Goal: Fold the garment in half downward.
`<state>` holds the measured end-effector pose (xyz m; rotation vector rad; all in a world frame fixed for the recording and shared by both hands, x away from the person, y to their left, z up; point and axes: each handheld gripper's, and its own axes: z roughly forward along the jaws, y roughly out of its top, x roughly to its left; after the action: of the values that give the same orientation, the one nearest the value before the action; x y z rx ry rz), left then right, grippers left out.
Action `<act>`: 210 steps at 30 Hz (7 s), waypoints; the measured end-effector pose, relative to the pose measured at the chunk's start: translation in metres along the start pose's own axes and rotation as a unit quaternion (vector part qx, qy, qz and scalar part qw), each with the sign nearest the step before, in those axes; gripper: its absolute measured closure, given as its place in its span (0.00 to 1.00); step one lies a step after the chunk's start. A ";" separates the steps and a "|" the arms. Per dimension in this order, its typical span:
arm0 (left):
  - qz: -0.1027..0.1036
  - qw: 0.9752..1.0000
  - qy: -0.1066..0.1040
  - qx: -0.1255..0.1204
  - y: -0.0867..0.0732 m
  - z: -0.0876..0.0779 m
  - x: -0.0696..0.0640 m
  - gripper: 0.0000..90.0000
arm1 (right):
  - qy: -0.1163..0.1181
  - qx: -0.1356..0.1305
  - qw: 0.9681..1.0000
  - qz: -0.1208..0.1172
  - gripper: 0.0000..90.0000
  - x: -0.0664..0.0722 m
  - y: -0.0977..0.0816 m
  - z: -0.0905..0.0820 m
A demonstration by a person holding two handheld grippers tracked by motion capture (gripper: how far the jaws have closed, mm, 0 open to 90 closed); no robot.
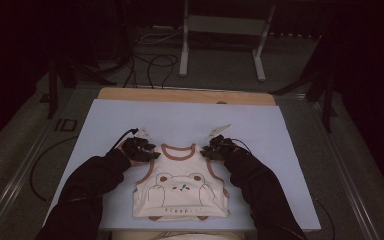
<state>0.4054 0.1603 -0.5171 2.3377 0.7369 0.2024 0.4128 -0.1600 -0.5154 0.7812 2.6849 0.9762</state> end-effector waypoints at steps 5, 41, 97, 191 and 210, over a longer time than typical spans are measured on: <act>-0.013 1.000 -0.005 -0.003 0.001 0.001 0.000 0.76 | 0.003 0.003 1.000 0.000 0.89 0.001 0.001 0.000; 0.021 0.997 -0.001 -0.070 0.031 -0.044 -0.001 0.97 | -0.028 -0.044 0.999 -0.006 0.91 -0.005 0.026 -0.034; 0.051 0.982 0.054 -0.175 0.087 -0.115 0.008 0.97 | -0.107 -0.146 0.983 -0.037 0.91 -0.016 0.100 -0.110; 0.064 0.989 -0.081 -0.107 -0.064 -0.074 -0.121 0.94 | 0.039 -0.081 0.995 -0.036 0.90 0.125 -0.055 -0.085; 0.021 0.991 -0.106 -0.082 -0.061 -0.072 -0.111 0.46 | 0.051 -0.073 0.996 -0.024 0.49 0.113 -0.048 -0.084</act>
<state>0.2619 0.1759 -0.4956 2.1777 0.5446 0.0302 0.2687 -0.1765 -0.4802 0.6525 2.6652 1.2148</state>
